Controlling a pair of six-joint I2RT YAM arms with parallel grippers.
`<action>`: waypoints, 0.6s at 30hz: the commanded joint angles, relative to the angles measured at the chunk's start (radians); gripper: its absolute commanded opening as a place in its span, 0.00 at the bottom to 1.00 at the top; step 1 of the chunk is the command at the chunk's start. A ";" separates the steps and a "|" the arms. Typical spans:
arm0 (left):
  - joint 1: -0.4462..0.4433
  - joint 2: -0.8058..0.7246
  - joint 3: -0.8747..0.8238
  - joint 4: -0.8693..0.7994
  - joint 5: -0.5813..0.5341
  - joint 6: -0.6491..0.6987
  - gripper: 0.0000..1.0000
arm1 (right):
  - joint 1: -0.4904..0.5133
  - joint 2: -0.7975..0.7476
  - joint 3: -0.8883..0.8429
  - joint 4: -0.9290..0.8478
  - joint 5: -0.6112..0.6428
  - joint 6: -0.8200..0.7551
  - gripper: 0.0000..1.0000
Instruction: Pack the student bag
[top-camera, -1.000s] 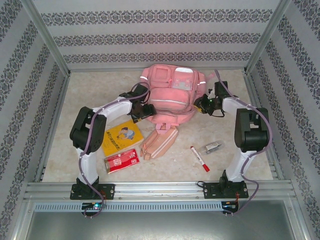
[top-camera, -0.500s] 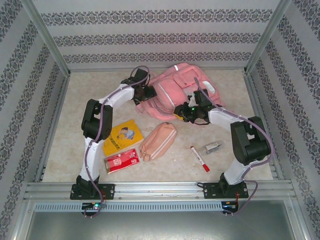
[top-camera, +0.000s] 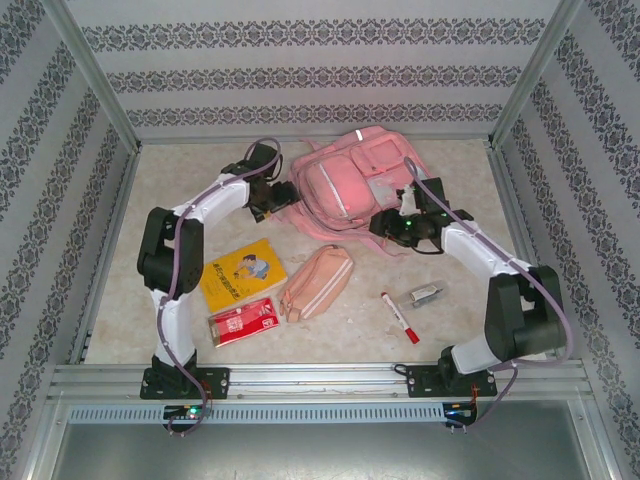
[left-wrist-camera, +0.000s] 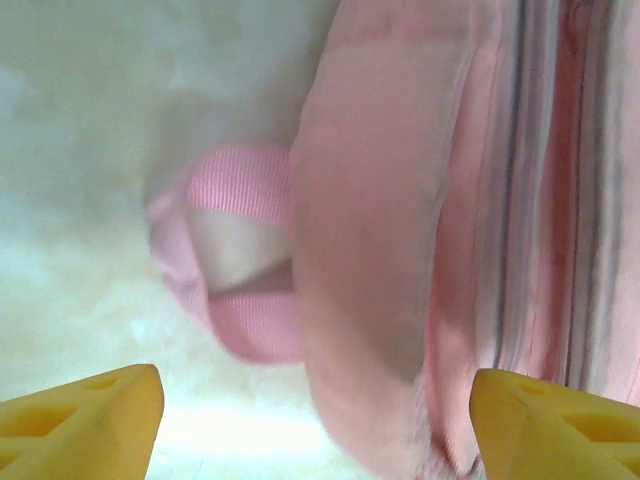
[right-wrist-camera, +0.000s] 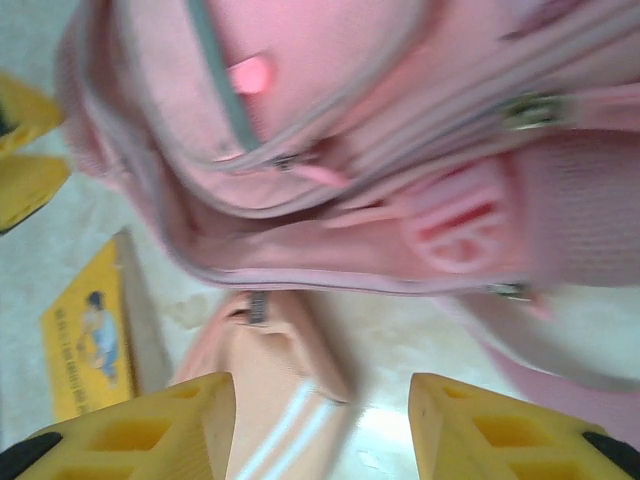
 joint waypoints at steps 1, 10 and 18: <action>-0.018 -0.015 -0.071 0.060 0.009 -0.039 0.80 | -0.024 0.012 -0.034 -0.066 0.104 -0.131 0.49; -0.018 0.099 -0.034 0.168 -0.002 -0.067 0.80 | -0.038 0.126 -0.053 0.143 0.026 -0.242 0.51; -0.017 0.140 -0.039 0.251 0.004 -0.104 0.76 | -0.043 0.196 -0.088 0.264 -0.007 -0.174 0.53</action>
